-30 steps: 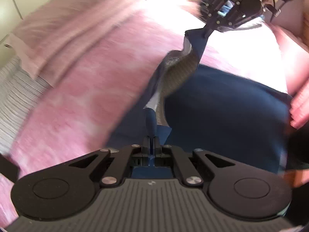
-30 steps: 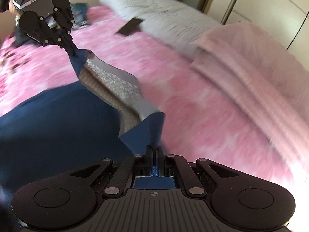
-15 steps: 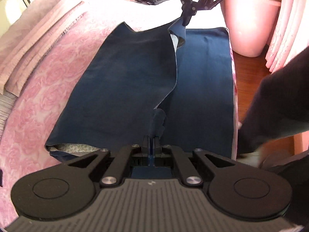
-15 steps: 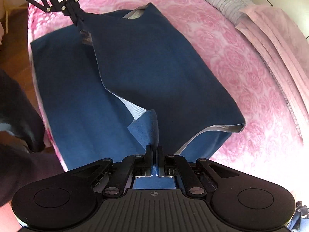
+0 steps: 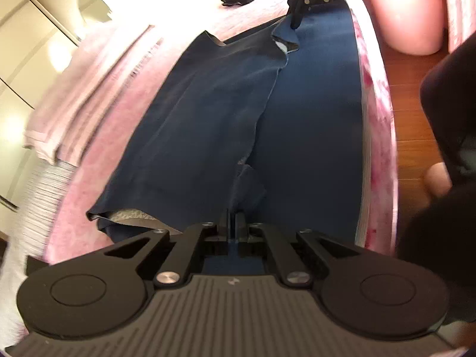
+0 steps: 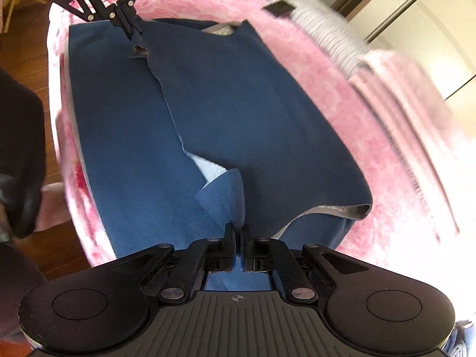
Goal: Fold clothes
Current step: 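Fold the dress shoulders toward the hem with both grippers, then lay the folded shoulder section onto the hem with both grippers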
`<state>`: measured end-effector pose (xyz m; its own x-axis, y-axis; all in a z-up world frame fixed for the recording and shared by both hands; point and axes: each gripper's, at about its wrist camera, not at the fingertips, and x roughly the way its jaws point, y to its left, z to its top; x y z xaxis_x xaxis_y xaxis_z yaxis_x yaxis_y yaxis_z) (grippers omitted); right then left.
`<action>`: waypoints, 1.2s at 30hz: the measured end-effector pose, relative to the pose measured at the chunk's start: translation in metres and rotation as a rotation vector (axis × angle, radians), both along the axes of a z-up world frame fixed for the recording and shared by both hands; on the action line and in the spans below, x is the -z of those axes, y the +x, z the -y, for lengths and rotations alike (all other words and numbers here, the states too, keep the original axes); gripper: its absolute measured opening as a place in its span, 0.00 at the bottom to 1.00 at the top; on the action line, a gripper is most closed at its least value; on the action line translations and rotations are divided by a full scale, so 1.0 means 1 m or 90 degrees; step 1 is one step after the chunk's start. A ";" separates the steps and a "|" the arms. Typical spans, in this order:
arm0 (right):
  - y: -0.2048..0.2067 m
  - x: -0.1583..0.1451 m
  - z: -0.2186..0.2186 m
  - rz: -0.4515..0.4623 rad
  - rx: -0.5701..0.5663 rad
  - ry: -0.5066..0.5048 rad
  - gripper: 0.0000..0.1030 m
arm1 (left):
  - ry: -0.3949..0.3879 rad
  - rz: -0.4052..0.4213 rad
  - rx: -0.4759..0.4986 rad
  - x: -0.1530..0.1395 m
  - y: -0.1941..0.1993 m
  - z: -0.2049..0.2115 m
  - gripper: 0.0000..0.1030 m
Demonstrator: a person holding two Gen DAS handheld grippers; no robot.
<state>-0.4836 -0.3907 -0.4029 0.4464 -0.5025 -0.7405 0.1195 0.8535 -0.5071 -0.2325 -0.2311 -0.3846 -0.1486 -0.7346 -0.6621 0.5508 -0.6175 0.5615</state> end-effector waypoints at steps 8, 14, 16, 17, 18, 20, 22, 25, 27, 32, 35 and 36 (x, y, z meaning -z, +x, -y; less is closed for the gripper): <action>-0.009 0.045 -0.034 0.051 -0.020 -0.188 0.01 | -0.114 0.070 -0.003 0.023 -0.010 -0.018 0.17; -0.005 0.055 -0.052 0.057 -0.053 -0.274 0.72 | -0.157 0.151 0.037 0.029 -0.014 -0.020 0.28; -0.004 0.055 -0.058 0.054 -0.066 -0.289 0.72 | -0.150 0.171 0.051 0.028 -0.016 -0.018 0.28; -0.002 0.054 -0.059 0.047 -0.064 -0.279 0.72 | -0.144 0.182 0.058 0.027 -0.018 -0.016 0.28; 0.000 0.052 -0.061 0.040 -0.062 -0.269 0.72 | -0.140 0.195 0.069 0.027 -0.019 -0.015 0.28; 0.005 0.048 -0.059 0.022 -0.063 -0.253 0.72 | -0.125 0.207 0.079 0.026 -0.020 -0.009 0.28; 0.011 0.047 -0.053 -0.005 -0.061 -0.243 0.72 | -0.110 0.213 0.085 0.024 -0.021 -0.005 0.28; 0.017 0.046 -0.042 -0.043 -0.057 -0.229 0.72 | -0.095 0.224 0.097 0.021 -0.021 -0.004 0.27; 0.017 0.046 -0.039 -0.067 -0.058 -0.231 0.70 | -0.084 0.218 0.097 0.019 -0.019 -0.003 0.24; 0.013 0.053 -0.028 -0.110 -0.051 -0.199 0.02 | -0.072 0.174 0.057 0.021 -0.012 -0.008 0.02; 0.005 0.044 -0.030 -0.078 -0.035 -0.197 0.02 | -0.112 0.149 0.035 0.013 -0.016 -0.024 0.01; 0.001 0.040 -0.034 -0.065 -0.029 -0.203 0.02 | -0.122 0.152 0.033 0.013 -0.019 -0.033 0.01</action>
